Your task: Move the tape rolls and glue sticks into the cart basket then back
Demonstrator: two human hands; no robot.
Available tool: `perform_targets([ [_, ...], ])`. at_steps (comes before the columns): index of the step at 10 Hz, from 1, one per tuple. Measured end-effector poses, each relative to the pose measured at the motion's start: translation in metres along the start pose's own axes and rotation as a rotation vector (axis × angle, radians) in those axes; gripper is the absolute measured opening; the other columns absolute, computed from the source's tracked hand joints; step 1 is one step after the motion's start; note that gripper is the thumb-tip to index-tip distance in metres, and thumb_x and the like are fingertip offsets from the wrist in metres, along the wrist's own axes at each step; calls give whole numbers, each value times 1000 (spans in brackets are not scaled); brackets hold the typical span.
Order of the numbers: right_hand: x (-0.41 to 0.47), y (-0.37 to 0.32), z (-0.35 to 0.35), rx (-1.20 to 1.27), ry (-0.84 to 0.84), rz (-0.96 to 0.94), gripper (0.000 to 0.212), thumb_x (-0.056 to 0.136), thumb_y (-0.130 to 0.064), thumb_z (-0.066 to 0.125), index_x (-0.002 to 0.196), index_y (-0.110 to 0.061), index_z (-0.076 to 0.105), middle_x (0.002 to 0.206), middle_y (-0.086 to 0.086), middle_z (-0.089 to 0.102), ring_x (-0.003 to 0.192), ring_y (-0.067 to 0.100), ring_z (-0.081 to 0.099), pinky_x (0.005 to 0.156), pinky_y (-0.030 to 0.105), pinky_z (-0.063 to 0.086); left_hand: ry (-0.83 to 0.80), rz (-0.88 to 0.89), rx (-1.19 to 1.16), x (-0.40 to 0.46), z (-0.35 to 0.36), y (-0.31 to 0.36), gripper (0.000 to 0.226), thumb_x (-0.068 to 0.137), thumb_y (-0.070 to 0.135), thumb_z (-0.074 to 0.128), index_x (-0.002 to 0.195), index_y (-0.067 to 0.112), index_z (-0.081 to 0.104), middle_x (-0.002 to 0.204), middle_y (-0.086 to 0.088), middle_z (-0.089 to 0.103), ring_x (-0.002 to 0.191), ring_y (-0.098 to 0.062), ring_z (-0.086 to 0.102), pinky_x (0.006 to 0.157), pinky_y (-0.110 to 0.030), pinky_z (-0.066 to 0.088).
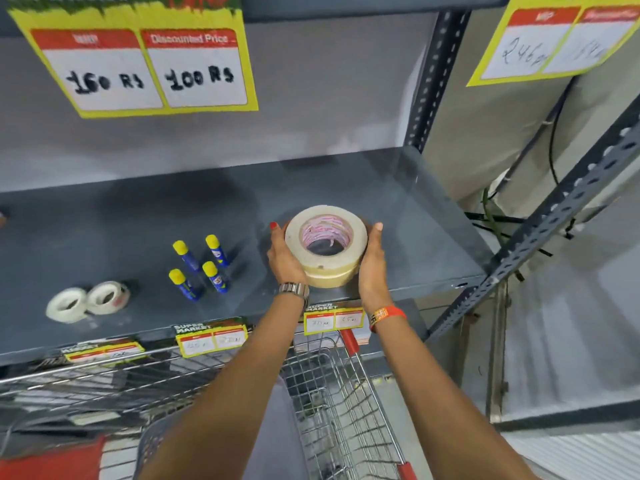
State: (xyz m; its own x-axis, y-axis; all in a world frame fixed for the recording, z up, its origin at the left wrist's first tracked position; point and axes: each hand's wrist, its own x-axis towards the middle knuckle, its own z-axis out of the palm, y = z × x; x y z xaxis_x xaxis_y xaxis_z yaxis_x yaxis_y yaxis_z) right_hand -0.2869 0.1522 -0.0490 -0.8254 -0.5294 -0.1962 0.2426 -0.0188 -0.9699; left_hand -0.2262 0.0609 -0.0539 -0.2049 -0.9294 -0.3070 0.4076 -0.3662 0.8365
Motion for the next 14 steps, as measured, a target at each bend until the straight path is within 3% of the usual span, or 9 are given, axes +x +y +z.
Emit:
perform_targets([
  [1,2,1,2,-12,-10,16,41,101,-40,25,114,-19,57,105,-4,60,98,8,55,92,22,41,35,-34,17,-3,0,0,34,97,28,38,70,18,57,38,18,62,38,5,57,56,-22,45],
  [3,1,3,4,16,-32,-6,43,99,-35,32,139,-19,38,149,3,37,137,17,34,118,37,23,6,-48,35,-7,2,-2,37,99,15,34,67,21,52,34,19,59,37,6,57,53,-16,47],
  [4,1,3,0,45,-78,-72,44,101,-26,30,145,-28,22,155,-4,21,137,9,27,118,33,19,-91,-46,-52,2,1,-5,36,100,21,29,81,17,60,51,15,69,58,-1,65,70,-24,49],
  [6,-5,6,3,113,-58,-134,34,89,-21,36,116,-34,52,140,3,46,125,16,44,103,27,38,-168,-39,-157,4,-3,-4,42,98,23,29,81,17,67,67,8,72,74,-15,63,77,-31,50],
  [9,-7,2,4,145,-52,-122,33,97,-8,27,117,-24,49,112,-2,55,96,2,54,74,9,47,-110,-32,-73,4,-3,-7,33,97,17,34,85,16,64,57,15,71,60,-3,65,64,-22,52],
  [10,-6,3,5,158,-56,-91,36,101,-18,24,128,-20,47,123,1,52,105,8,53,78,12,46,-96,-49,-66,4,-2,-5,34,98,21,34,112,6,61,60,14,72,72,-11,62,72,-27,51],
  [12,-4,1,3,77,-34,-51,45,101,-40,17,138,-25,38,141,0,44,121,11,44,103,25,35,-64,-14,91,-9,-4,2,37,99,27,32,84,13,62,48,14,66,52,-4,62,60,-22,46],
  [13,0,4,0,116,-41,-27,47,100,-45,17,140,-27,34,146,-1,40,130,12,39,114,33,28,-12,-37,125,-12,-2,9,36,98,27,37,117,5,58,99,-5,69,91,-22,63,83,-31,50],
  [14,-1,10,-9,131,-10,-56,51,99,-48,19,144,-26,25,154,-4,25,141,11,24,121,42,14,-80,114,303,-17,-19,5,42,97,27,35,136,11,38,138,4,40,129,-11,37,98,0,25],
])
